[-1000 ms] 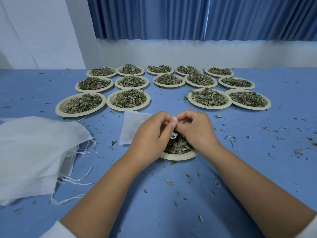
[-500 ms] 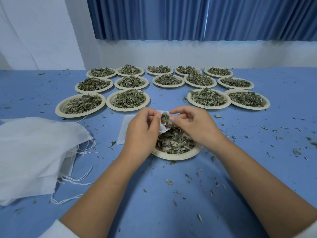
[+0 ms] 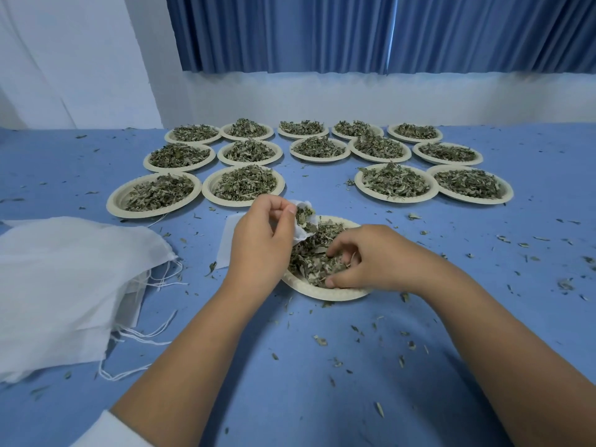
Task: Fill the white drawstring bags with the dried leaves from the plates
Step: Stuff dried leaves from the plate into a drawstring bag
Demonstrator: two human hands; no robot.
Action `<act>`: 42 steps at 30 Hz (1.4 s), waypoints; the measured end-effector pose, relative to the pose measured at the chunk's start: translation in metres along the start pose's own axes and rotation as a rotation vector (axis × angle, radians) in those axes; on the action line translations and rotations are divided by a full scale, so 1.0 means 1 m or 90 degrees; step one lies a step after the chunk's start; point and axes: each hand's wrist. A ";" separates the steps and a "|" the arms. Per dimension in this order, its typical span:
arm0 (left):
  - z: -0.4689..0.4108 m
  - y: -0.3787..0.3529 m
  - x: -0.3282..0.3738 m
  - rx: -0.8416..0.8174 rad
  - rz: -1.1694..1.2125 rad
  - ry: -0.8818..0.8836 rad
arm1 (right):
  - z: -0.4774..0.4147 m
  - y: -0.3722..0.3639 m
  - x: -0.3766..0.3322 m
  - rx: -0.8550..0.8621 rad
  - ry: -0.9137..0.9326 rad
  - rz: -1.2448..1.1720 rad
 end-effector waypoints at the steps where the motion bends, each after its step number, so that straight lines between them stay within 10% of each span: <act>1: 0.000 0.000 0.000 0.001 -0.002 -0.002 | -0.001 -0.003 0.000 0.013 0.005 -0.008; 16: -0.001 0.001 0.000 0.017 0.000 -0.003 | -0.010 -0.012 0.004 0.138 0.041 -0.024; 24: 0.001 0.001 0.002 -0.002 0.006 0.005 | -0.008 0.006 0.008 0.294 0.008 -0.446; 31: 0.006 -0.004 0.005 -0.046 0.012 0.005 | -0.012 -0.007 -0.006 0.139 0.007 -0.782; 42: 0.011 -0.012 0.001 -0.126 -0.011 -0.032 | -0.016 -0.023 -0.013 0.340 -0.072 -0.563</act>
Point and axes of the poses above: each hand's wrist, its own z-axis away from the middle knuckle, its own y-axis out of the back of the hand, x = y × z, and after that the axes turned 3 degrees about z, right-handed
